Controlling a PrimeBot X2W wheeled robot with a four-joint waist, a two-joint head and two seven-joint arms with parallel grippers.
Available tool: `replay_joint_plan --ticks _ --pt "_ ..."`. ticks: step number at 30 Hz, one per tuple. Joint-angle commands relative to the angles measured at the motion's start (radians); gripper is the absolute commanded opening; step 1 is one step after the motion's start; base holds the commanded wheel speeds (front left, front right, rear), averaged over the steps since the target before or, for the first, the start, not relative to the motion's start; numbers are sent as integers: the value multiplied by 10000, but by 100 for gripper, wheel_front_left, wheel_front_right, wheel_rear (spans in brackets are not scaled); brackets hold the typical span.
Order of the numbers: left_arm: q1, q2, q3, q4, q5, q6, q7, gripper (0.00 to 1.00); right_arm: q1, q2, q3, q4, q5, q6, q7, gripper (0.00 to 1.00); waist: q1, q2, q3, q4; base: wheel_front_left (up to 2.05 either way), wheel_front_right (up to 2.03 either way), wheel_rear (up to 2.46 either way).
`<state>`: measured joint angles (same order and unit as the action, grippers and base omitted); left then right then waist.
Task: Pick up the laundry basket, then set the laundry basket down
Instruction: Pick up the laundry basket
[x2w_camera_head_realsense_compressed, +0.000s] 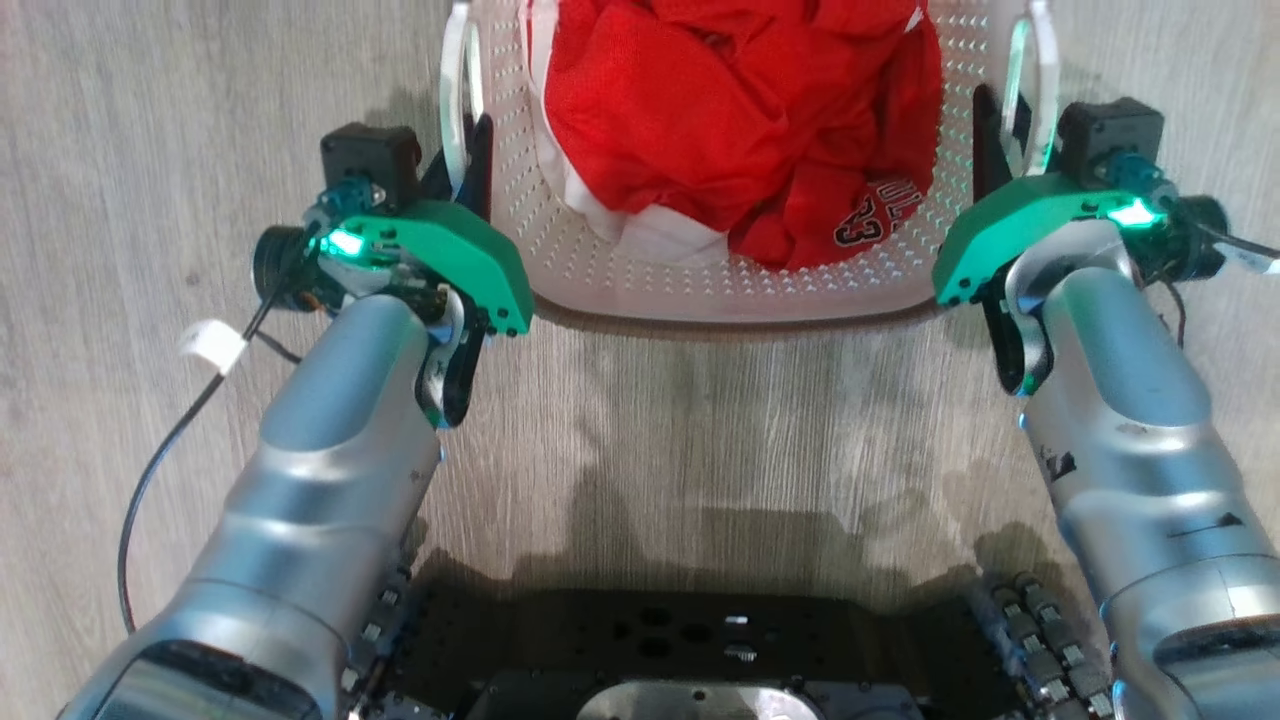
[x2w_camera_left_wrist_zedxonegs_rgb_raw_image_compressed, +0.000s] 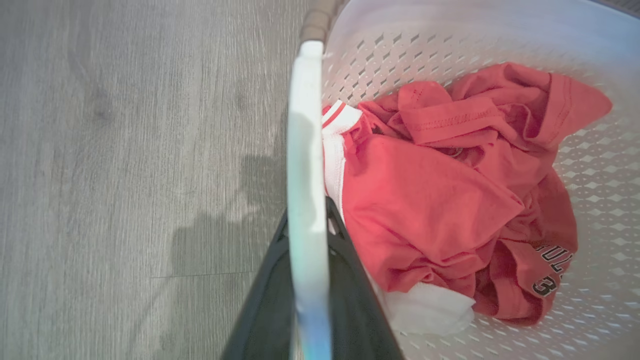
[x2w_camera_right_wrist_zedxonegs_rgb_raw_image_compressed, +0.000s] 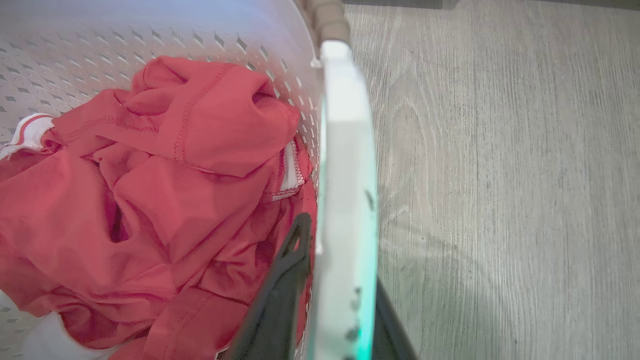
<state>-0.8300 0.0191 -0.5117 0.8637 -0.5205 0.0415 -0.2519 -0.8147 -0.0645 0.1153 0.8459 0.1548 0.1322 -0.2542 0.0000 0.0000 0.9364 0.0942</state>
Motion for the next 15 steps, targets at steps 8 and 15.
replay_joint_plan --ticks 8,15 --pt "764 311 241 247 15 25 -99 0 795 143 423 428 397 -15 -76 0 0 0 -868 -122 0 0 0" --pt "1256 311 150 644 -76 5 -99 0 1095 143 798 974 859 -15 -76 0 0 0 -1748 -222 0 0 0"
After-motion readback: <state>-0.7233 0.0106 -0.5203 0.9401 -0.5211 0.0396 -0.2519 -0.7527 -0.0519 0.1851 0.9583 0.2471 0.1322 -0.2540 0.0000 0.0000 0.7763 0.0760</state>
